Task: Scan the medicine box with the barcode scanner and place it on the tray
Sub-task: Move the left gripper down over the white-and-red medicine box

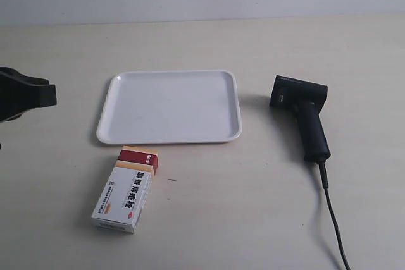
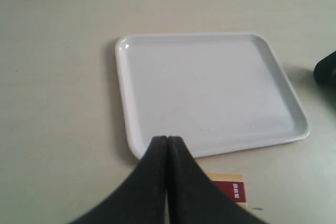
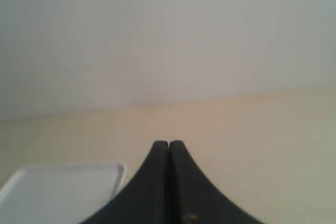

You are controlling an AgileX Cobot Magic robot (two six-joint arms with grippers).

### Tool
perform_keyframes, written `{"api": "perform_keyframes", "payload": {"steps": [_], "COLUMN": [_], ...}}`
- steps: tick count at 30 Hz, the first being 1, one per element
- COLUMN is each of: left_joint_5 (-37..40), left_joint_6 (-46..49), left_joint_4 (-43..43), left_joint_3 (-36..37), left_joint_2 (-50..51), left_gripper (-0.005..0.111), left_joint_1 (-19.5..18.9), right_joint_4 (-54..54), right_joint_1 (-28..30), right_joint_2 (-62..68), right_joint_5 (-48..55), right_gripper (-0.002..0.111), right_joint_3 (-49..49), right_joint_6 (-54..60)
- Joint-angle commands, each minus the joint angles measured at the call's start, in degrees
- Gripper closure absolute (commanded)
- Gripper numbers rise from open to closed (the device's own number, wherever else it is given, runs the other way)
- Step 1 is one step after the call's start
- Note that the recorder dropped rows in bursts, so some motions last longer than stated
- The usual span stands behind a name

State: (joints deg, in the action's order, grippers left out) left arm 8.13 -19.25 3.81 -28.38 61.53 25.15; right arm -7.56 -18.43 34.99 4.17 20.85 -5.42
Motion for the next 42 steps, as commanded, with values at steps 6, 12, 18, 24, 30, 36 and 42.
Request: {"api": "perform_keyframes", "payload": {"steps": [6, 12, 18, 24, 30, 36, 42], "left_joint_5": [-6.58, -6.42, -1.89, 4.05, 13.27, 23.37, 29.55], "left_joint_6": [-1.53, -2.63, -2.80, -4.97, -1.24, 2.32, 2.95], "left_joint_4": [-0.15, -0.15, -0.15, -0.15, -0.15, -0.15, -0.45], "left_joint_3": [-0.45, -0.45, -0.45, -2.95, -12.19, -22.02, -27.41], "left_joint_2": [-3.55, -3.77, -3.77, -1.33, 5.98, 15.34, 23.86], "left_gripper": [0.107, 0.107, 0.107, 0.099, 0.074, 0.048, 0.036], "left_joint_1": [0.67, 0.67, 0.67, 1.56, 6.40, 9.83, 11.71], "right_joint_4": [-14.93, -25.36, -29.87, -36.14, -34.87, -32.57, -32.29], "right_joint_1": [-0.25, -0.25, -0.25, -0.25, -0.25, -0.25, -0.25], "right_joint_2": [10.09, 12.06, 12.06, 12.19, 13.94, 17.35, 19.60], "right_joint_5": [17.53, 23.11, 15.37, 11.55, 9.59, 16.02, 17.64], "right_gripper": [0.108, 0.108, 0.108, 0.108, 0.108, 0.108, 0.108], "right_joint_3": [2.15, 4.98, 5.59, 5.59, 6.64, 9.12, 9.39], "right_joint_6": [6.06, 20.14, 20.30, 22.36, 27.28, 27.28, 27.28]}}
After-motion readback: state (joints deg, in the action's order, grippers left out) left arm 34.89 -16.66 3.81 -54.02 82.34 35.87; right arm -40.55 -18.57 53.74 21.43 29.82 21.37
